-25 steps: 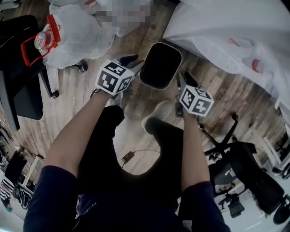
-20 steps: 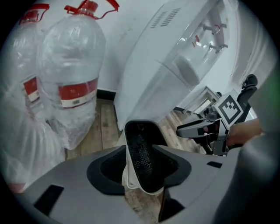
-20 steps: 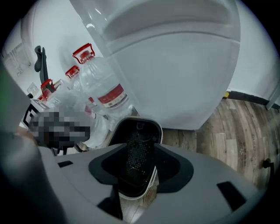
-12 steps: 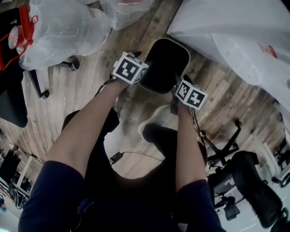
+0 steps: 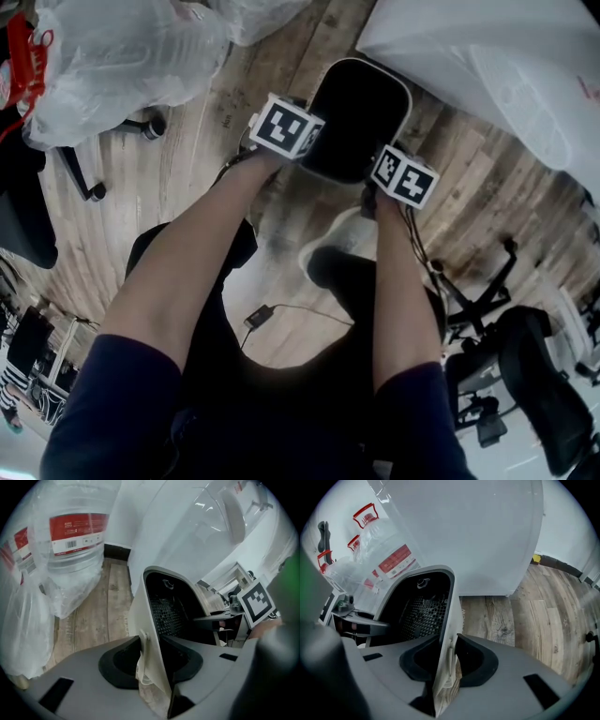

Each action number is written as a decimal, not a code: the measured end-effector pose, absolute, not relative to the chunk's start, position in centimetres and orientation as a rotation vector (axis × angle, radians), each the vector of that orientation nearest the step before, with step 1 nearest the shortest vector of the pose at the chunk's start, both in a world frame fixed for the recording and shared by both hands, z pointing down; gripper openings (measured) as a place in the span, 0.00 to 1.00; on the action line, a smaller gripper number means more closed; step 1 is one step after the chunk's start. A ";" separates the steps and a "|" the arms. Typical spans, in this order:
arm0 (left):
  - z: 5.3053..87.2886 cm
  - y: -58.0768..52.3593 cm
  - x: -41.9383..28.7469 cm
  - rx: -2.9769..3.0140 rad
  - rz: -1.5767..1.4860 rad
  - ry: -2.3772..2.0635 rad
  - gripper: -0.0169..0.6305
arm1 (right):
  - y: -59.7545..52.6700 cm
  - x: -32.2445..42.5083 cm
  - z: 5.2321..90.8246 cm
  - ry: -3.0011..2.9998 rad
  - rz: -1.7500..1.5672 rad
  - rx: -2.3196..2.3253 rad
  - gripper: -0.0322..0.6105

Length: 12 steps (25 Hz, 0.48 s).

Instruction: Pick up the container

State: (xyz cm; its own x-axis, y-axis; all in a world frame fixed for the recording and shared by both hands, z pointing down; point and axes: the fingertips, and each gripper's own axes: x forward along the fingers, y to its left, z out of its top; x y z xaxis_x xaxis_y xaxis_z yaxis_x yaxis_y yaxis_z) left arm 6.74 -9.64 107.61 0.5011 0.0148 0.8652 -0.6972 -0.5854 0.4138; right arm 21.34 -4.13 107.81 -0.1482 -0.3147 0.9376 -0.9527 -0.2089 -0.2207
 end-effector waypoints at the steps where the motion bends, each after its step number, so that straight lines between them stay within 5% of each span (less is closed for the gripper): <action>1: 107.5 -9.9 6.6 1.947 1.141 -0.577 0.25 | -4.2 21.3 107.6 -1.456 1.384 1.535 0.21; 12: 94.8 -10.6 4.5 1.964 1.132 -0.614 0.24 | -5.3 19.3 94.8 -1.498 1.364 1.561 0.21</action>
